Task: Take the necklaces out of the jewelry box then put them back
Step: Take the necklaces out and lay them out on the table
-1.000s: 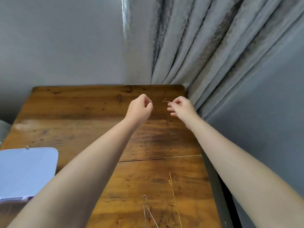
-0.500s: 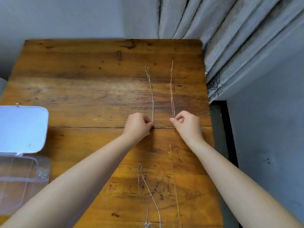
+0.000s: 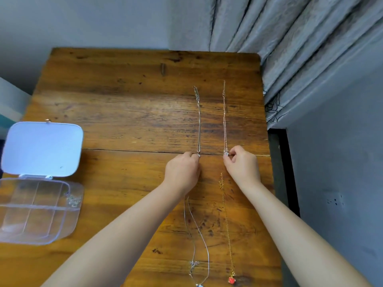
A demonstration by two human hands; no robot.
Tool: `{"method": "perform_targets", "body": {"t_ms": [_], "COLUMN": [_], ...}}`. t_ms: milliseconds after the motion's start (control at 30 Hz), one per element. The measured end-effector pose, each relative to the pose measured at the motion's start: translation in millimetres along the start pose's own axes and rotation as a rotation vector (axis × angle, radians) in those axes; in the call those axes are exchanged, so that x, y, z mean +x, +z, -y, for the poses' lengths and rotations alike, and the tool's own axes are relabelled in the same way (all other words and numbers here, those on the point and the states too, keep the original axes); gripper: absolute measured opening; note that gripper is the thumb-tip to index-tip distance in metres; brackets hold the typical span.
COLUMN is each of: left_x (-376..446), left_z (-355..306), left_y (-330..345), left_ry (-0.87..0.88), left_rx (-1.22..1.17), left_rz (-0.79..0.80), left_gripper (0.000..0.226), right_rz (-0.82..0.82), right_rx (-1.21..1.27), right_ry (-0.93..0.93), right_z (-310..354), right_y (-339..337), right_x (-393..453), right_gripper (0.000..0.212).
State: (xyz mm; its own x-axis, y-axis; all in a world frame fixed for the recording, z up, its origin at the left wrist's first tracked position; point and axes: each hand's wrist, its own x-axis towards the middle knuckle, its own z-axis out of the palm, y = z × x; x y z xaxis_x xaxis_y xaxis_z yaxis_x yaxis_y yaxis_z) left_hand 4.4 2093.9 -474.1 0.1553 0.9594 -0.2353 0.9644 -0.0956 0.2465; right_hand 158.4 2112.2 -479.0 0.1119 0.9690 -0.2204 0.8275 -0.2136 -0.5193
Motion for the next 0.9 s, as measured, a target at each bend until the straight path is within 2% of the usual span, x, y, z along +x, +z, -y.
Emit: {"method": "perform_targets", "body": {"t_ms": [133, 233, 500, 633, 733, 900], "left_x": [-49.4, -92.2, -187.7, -216.5, -224.1, -225.0], "left_z": [25.6, 67.9, 200.8, 278.9, 323.9, 365.4], "left_y": [-8.4, -23.1, -76.0, -81.6, -79.7, -72.4], "left_ry": [-0.081, -0.152, -0.325, -0.419, -0.407, -0.314], "left_rx": [-0.072, -0.057, -0.073, -0.008, 0.008, -0.125], "left_rz": [-0.021, -0.062, -0.225, -0.200, -0.145, -0.053], "left_gripper": [0.025, 0.025, 0.010, 0.022, 0.033, 0.021], "right_rz": [-0.038, -0.023, 0.183, 0.192, 0.191, 0.231], "right_rx": [-0.009, -0.027, -0.107, -0.105, -0.112, -0.230], "right_ry": [0.043, -0.009, -0.270, -0.330, -0.320, -0.254], "right_z": [12.5, 45.1, 174.3, 238.0, 266.7, 295.0], "right_y": [-0.5, 8.0, 68.7, 111.1, 139.0, 169.2], "right_x": [-22.4, -47.1, -111.3, -145.3, -162.4, -171.8], "right_gripper": [0.026, 0.026, 0.023, 0.019, 0.017, 0.018]}}
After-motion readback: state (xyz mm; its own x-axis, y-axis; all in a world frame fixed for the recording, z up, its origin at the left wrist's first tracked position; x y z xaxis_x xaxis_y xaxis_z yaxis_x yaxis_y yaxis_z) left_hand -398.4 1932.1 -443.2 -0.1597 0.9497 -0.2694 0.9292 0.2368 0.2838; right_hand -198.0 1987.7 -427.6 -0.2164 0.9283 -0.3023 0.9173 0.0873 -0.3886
